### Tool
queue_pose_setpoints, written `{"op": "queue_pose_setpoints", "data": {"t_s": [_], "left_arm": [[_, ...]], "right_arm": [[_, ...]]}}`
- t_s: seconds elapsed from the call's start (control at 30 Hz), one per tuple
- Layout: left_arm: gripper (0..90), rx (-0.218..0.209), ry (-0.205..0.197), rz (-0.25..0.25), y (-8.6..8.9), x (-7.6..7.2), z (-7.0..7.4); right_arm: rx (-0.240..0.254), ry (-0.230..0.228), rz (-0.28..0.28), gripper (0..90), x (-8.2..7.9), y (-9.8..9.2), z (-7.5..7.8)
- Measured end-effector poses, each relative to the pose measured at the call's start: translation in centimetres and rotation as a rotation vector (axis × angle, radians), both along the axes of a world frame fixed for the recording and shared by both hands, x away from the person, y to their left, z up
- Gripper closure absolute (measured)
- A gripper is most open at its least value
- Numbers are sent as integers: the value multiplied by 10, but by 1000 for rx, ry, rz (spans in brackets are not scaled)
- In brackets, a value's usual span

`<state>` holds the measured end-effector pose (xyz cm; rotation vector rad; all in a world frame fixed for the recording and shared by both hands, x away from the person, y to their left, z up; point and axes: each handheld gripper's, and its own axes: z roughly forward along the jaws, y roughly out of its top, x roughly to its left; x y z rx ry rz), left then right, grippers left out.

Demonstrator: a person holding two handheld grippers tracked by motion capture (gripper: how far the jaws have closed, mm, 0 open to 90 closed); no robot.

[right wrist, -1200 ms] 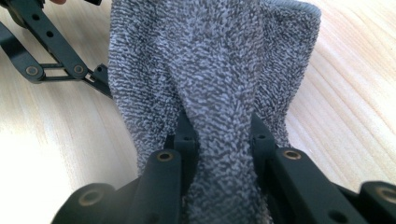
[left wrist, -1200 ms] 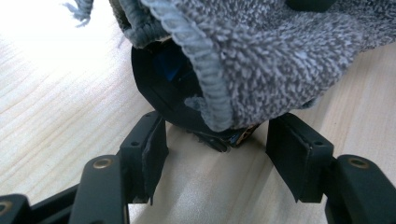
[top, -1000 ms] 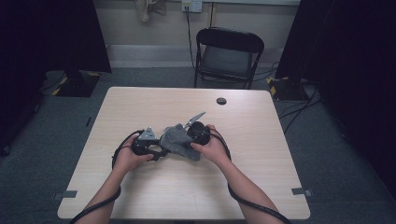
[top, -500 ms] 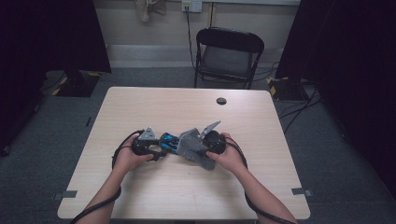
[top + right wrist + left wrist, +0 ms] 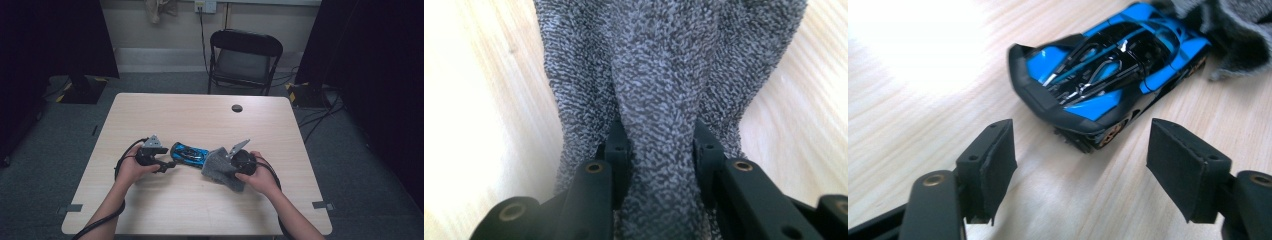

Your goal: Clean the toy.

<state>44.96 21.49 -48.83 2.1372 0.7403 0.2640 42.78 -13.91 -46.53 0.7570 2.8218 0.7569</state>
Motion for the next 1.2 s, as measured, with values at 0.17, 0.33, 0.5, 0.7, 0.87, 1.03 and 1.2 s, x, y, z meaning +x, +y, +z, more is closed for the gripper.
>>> {"op": "queue_pose_setpoints", "data": {"t_s": [0.17, 0.33, 0.5, 0.7, 0.87, 1.03, 1.2], "left_arm": [[254, -25, -15, 9, 4, 1, 11], [250, -24, -5, 30, 3, 11, 23], [246, -15, 10, 36, -5, 27, 28], [245, 31, 25, 2, -28, 40, 28], [245, 46, 42, -27, -44, 45, 23], [223, 39, 62, -30, -52, 46, 19], [227, 58, 66, -41, -53, 47, 21]], "right_arm": [[17, -18, -45, 475, -4, -10, 2], [117, -70, -78, 293, -5, -10, 13], [139, -76, -92, 307, -5, 0, 5], [153, -73, -94, 604, -9, 4, -16], [186, -51, -101, 735, -12, 2, -17], [187, -50, -101, 767, -16, 4, -15], [218, -41, -52, 773, -22, 10, -2]]}}
